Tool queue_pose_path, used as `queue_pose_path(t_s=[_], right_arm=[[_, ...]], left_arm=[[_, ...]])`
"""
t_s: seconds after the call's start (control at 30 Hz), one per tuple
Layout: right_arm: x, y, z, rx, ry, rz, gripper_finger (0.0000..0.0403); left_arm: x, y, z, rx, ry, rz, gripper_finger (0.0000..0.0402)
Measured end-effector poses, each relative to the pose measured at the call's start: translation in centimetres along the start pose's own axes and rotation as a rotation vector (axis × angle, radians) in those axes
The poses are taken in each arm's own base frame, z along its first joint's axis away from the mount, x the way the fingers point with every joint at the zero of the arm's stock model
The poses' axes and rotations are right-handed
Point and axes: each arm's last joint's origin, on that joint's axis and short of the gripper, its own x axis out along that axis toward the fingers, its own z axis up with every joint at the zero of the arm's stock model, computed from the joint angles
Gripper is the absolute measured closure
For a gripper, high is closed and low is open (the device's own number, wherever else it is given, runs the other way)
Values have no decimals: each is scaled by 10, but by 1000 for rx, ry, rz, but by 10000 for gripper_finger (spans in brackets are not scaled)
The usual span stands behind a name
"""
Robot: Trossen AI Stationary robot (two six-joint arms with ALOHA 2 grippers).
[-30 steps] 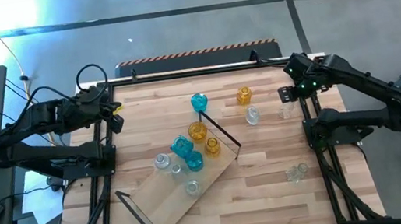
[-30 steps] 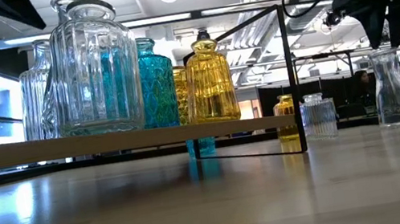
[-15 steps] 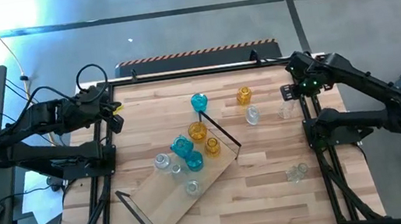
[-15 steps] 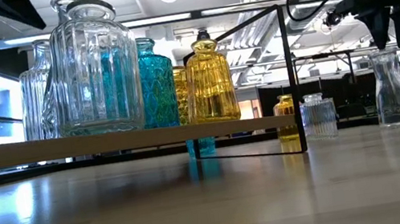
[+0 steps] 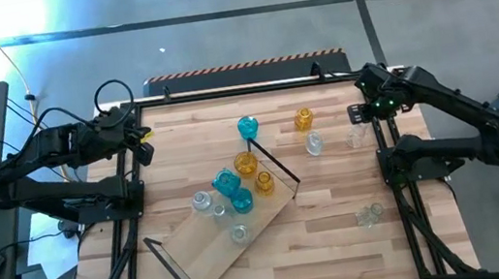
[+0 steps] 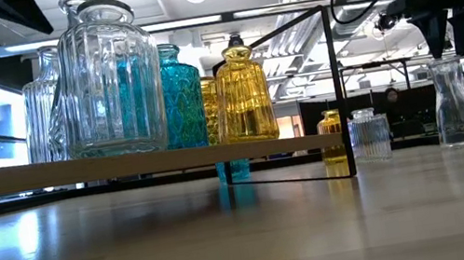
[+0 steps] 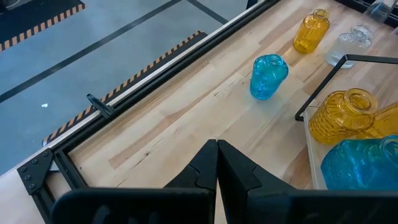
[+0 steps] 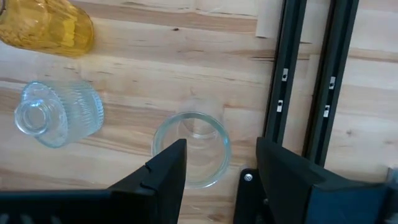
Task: Sort vases onto shelf
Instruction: Put the transparent vase on the shelf
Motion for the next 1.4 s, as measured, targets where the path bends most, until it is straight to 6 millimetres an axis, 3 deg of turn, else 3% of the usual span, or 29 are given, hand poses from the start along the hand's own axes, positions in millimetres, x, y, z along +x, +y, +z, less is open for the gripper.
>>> queue_pose_path(t_s=[0.7, 1.23, 1.4], right_arm=[[13, 8, 9, -38, 67, -63, 230], [13, 8, 7, -63, 105, -34, 394], [13, 9, 7, -63, 109, -31, 395]], left_arm=[[0, 0, 0, 0, 0, 0, 401], [0, 0, 0, 0, 0, 0, 401], [0, 0, 0, 0, 0, 0, 401]])
